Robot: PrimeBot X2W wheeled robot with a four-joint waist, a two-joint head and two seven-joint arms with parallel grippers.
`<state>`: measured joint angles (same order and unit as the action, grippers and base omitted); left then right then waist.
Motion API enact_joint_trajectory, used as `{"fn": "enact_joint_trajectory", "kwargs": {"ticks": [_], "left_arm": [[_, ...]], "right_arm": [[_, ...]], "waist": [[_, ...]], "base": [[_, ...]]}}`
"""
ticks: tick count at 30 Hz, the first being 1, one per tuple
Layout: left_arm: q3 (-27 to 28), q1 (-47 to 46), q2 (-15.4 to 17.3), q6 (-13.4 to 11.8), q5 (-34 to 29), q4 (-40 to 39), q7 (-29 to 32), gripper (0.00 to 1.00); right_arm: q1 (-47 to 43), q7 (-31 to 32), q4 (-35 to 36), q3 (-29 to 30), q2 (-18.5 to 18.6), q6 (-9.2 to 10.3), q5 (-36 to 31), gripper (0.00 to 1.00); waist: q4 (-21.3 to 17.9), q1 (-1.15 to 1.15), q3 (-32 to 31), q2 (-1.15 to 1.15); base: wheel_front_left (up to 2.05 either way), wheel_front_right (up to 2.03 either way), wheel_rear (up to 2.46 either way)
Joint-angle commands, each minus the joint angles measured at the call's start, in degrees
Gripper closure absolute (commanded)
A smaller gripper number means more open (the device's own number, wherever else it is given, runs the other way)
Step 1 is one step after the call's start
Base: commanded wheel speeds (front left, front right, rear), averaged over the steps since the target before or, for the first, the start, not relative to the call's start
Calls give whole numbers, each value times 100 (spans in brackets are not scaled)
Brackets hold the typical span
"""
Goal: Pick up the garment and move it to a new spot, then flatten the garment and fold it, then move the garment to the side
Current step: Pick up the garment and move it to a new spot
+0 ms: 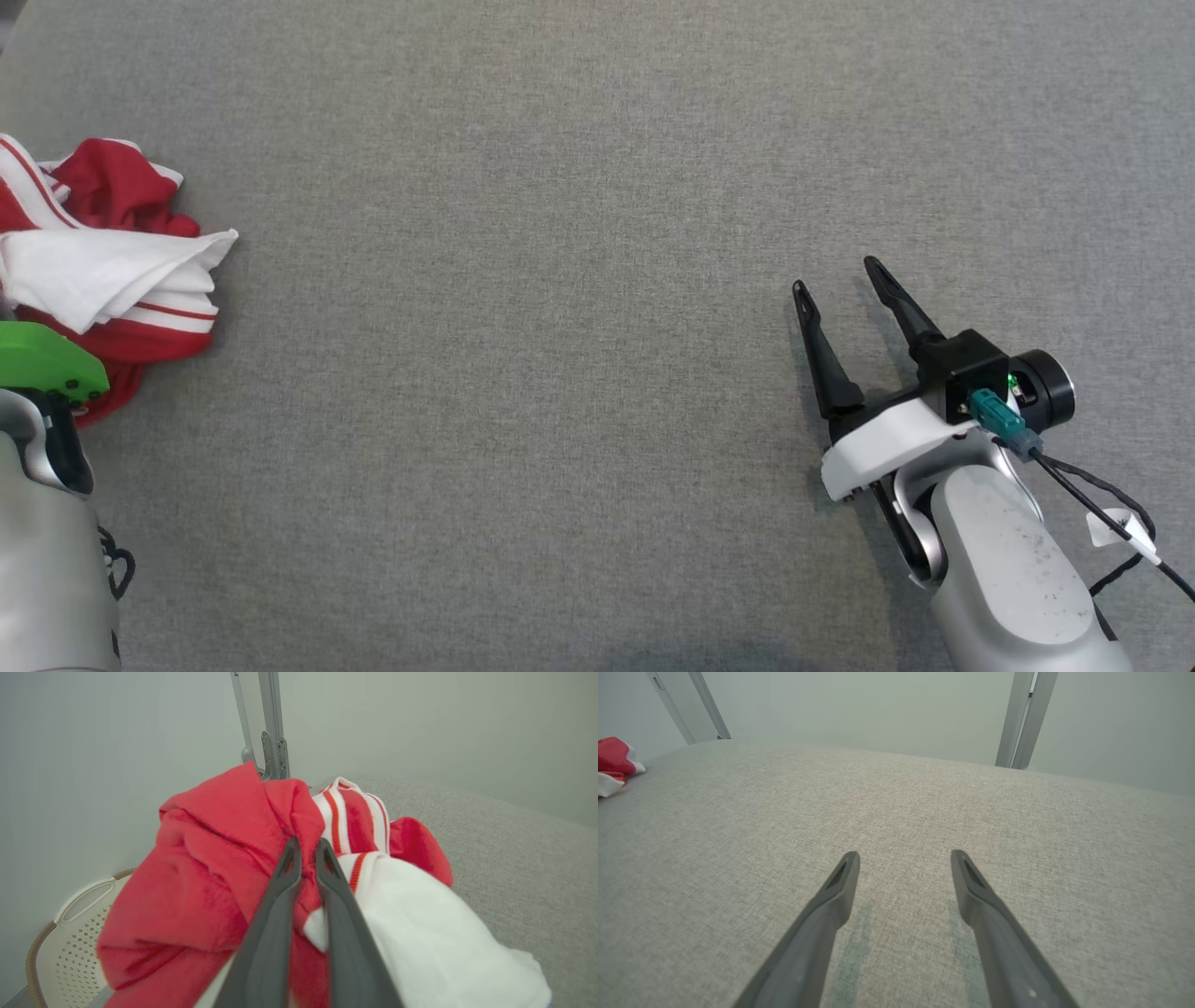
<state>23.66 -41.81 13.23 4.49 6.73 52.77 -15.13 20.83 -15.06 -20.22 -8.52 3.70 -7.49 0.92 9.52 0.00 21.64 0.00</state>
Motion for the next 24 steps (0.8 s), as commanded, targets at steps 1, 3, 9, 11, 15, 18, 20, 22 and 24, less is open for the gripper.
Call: {"fn": "enact_joint_trajectory", "kwargs": {"ticks": [1, 3, 9, 11, 15, 18, 20, 22, 24], "left_arm": [[-56, -64, 50, 57, -60, -162, -4, 100], [-161, -77, 57, 122, -150, -447, -4, 100], [-682, -111, -263, 241, -339, -1094, -4, 100], [-882, -42, -390, 258, -387, -1244, -4, 100], [-1340, 137, -694, 299, -340, -1374, -4, 100], [-1708, 215, -849, 301, -260, -1385, -4, 100], [-2033, 298, -941, 303, -152, -1368, -4, 100], [-2339, 359, -984, 304, 2, -1379, -4, 100], [-2671, 422, -1010, 301, 172, -1386, -4, 100]], "right_arm": [[-82, -18, -11, -2, -7, 0, 61, 0], [-124, -18, -19, -9, -28, 0, 95, 0], [-315, -18, -41, 65, -59, 0, 197, 0], [-377, -18, -36, 92, -70, 0, 218, 0], [-480, -18, -20, 89, -75, 0, 341, 0], [-529, -18, 0, 49, -78, 0, 430, 0], [-538, -18, 7, 26, -74, 0, 476, 0], [-546, -19, 18, -4, -75, 0, 518, 0], [-552, -18, 21, -25, -76, 0, 561, 0]], "waist": [[-107, 0, -188, 0], [-194, 0, -308, 0], [-476, 0, -632, 0], [-590, 0, -718, 0], [-855, 0, -845, 0], [-1065, 0, -888, 0], [-1215, 0, -910, 0], [-1363, 0, -924, 0], [-1506, 0, -932, 0]], "base": [[0, 0, 0], [0, 0, 0], [0, 0, 0], [0, 0, 0], [0, 0, 0], [0, 0, 0], [0, 0, 0], [0, 0, 0], [0, 0, 0]]}}
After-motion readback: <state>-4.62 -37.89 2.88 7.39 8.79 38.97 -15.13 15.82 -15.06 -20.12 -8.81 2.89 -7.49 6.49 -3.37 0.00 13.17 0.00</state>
